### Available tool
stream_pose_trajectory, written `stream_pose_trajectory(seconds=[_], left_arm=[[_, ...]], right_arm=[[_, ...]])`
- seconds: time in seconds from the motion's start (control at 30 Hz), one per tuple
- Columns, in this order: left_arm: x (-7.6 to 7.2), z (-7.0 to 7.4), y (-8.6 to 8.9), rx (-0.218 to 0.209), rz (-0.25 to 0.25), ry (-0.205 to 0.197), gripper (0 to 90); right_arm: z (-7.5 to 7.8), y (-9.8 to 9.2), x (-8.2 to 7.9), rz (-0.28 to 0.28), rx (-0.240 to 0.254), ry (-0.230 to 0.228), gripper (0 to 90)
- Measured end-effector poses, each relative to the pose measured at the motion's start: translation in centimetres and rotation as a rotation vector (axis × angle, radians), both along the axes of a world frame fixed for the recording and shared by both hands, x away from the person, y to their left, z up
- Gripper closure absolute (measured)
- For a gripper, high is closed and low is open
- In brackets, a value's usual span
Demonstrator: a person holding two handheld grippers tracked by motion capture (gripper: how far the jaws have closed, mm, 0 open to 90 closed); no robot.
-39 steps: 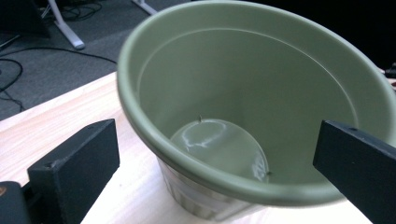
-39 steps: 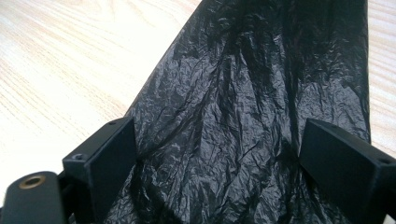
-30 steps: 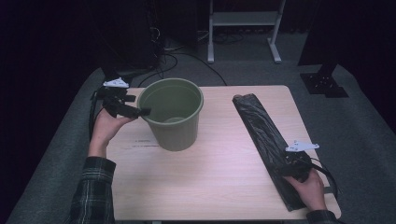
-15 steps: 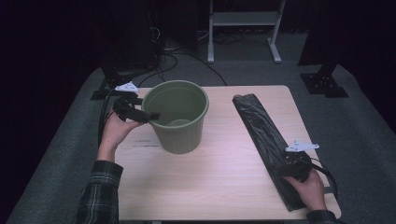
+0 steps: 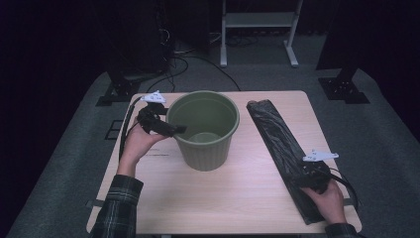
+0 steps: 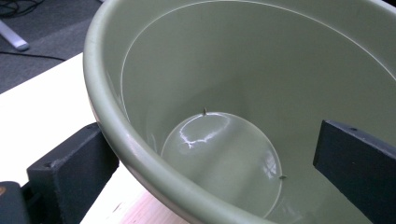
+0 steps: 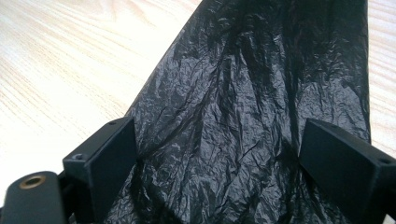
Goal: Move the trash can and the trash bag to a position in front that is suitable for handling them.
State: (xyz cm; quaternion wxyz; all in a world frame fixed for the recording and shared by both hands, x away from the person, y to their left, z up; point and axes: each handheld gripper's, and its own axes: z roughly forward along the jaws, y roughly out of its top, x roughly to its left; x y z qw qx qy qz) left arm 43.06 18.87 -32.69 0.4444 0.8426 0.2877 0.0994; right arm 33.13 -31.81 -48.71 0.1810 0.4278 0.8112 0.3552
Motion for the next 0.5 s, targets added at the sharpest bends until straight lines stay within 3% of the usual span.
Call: stream_pose_trajectory(seconds=[0.2, 0.5], left_arm=[[-0.2, -0.1, -2.0, -0.008, -0.043, 0.008, 0.0], [-1.3, 0.0, -4.7, 0.013, -0.107, 0.013, 0.0]], right_arm=[[0.0, 0.0, 0.0, 0.0, 0.001, 0.0, 9.9], [0.0, 0.0, 0.0, -0.001, 0.0, 0.002, 9.9]])
